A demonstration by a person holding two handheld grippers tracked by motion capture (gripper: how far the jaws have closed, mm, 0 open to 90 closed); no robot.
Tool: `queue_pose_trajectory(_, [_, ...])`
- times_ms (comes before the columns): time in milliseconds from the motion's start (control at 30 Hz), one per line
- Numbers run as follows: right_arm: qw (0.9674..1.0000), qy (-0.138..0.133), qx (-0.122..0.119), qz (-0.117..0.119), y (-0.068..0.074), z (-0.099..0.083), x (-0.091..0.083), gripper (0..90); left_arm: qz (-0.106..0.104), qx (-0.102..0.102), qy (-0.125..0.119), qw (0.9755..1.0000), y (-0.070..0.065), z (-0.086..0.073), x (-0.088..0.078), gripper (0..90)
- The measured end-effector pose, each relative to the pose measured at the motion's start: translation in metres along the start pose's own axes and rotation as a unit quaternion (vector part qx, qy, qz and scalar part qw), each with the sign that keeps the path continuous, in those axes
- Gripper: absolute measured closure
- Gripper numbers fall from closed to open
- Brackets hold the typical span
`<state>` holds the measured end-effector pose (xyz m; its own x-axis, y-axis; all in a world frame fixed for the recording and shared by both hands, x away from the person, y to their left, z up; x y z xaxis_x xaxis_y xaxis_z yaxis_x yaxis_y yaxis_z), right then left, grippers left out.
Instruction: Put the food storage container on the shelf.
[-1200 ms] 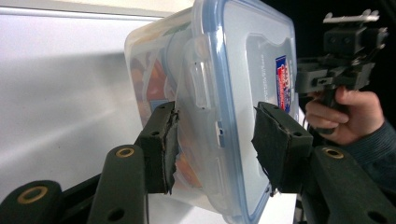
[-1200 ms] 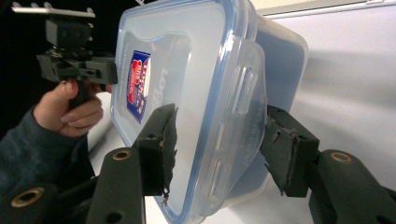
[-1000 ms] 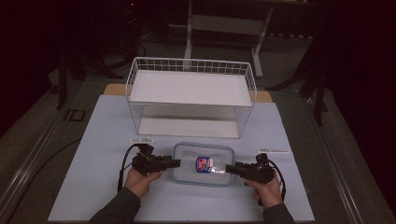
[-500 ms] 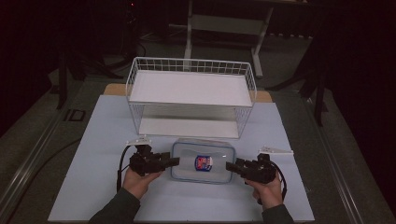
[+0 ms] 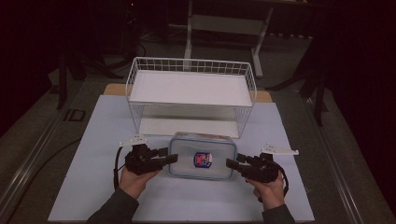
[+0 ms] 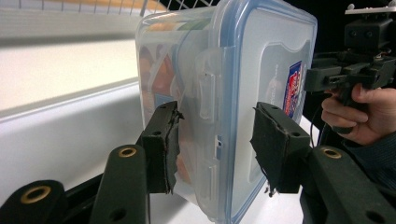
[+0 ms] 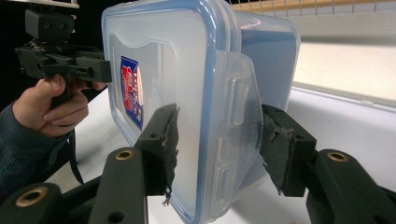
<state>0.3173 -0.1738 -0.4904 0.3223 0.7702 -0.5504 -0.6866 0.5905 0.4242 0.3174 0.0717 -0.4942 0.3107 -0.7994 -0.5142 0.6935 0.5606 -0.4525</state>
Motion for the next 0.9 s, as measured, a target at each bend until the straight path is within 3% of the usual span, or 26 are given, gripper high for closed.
queue_pose_trajectory(500, [0.9991,-0.025,-0.031,-0.015,0.018,0.018,-0.013,48.8,0.006,0.027,-0.026,0.9993,-0.012,0.017,-0.019,51.6])
queue_pose_trajectory(900, [0.9963,-0.044,-0.069,-0.028,0.034,0.038,-0.029,48.8,0.011,0.054,-0.050,0.9972,-0.026,0.035,-0.036,51.7])
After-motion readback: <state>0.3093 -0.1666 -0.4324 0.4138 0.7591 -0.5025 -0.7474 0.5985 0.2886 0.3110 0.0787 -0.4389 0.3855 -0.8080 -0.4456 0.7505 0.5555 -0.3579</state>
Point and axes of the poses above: each handheld gripper's, and its own axes: x roughly forward along the jaws, z roughly out of its top, y roughly to its left, the point moved 9 cm from there along x, roughly forward along the jaws, and after that the axes turned 12 degrees about y, right-handed, at the moved point
